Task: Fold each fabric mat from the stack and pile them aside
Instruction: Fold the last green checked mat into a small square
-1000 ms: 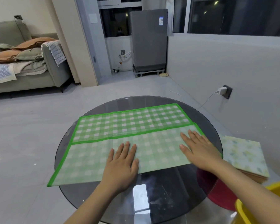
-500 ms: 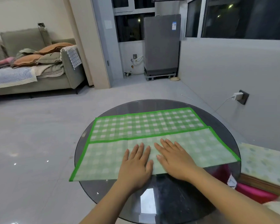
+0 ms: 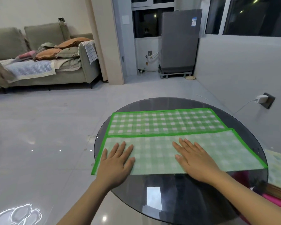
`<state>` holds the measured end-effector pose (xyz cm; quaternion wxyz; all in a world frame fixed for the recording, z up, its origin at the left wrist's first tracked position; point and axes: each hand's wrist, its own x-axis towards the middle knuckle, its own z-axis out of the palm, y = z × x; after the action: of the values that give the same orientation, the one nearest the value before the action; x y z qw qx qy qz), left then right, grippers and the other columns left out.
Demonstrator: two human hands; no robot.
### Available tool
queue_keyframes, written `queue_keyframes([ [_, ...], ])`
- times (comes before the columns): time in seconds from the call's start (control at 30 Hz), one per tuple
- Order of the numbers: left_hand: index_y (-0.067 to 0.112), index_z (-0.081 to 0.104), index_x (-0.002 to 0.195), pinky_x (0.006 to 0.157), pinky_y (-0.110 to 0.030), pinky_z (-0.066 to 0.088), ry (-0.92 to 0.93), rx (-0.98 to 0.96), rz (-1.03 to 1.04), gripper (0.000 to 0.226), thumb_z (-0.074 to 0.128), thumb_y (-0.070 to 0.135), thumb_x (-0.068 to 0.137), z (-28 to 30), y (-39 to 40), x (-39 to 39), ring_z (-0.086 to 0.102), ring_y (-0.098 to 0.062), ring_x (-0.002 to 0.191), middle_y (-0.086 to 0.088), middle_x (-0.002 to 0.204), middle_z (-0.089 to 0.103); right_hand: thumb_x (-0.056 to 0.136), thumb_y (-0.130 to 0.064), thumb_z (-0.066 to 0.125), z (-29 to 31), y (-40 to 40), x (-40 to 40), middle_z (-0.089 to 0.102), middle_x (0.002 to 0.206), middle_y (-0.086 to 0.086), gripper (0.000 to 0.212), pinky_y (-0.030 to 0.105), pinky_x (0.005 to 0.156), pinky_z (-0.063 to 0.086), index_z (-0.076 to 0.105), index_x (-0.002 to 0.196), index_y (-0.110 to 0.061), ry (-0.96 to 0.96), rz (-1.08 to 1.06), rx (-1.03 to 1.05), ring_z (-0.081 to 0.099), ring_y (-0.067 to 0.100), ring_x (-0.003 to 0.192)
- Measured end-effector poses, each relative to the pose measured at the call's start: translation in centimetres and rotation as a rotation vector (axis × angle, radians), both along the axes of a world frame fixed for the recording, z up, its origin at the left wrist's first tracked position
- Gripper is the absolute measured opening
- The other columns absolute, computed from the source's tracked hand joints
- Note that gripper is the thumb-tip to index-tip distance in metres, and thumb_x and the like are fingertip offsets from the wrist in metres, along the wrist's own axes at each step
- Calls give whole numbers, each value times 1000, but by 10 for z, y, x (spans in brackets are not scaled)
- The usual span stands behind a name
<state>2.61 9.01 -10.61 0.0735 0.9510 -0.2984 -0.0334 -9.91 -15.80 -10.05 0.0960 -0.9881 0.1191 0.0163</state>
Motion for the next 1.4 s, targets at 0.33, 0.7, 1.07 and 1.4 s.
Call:
queue_keyframes([
  [0.33,35,28,146,118,-46,2,76,-88,-23,49,26,49,98,24,-25,3,5,-14,147,4,159,12,100,-42,28,23,-6,15,11,158,-5,51,28,117,4,18,148,-29,-112,-6,32,6,10,145],
  [0.7,24,53,130,107,-37,28,-11,-173,-71,38,37,37,98,40,-132,88,45,-19,127,3,138,51,97,-37,40,30,-76,111,36,149,-2,45,30,112,16,39,140,-25,-199,-85,27,29,15,139],
  [1.07,22,55,127,104,-35,21,-79,-274,38,35,46,35,96,8,-197,185,36,-21,129,1,135,49,96,-31,44,2,-142,188,44,143,-2,41,33,106,22,44,136,-24,-277,-225,-12,34,19,134],
  [1.4,22,69,95,92,-29,19,-120,-463,70,15,64,32,86,10,-195,199,42,-22,112,-2,104,53,92,-28,54,7,-149,204,52,110,1,13,33,93,22,60,99,-20,-378,-325,12,40,23,111],
])
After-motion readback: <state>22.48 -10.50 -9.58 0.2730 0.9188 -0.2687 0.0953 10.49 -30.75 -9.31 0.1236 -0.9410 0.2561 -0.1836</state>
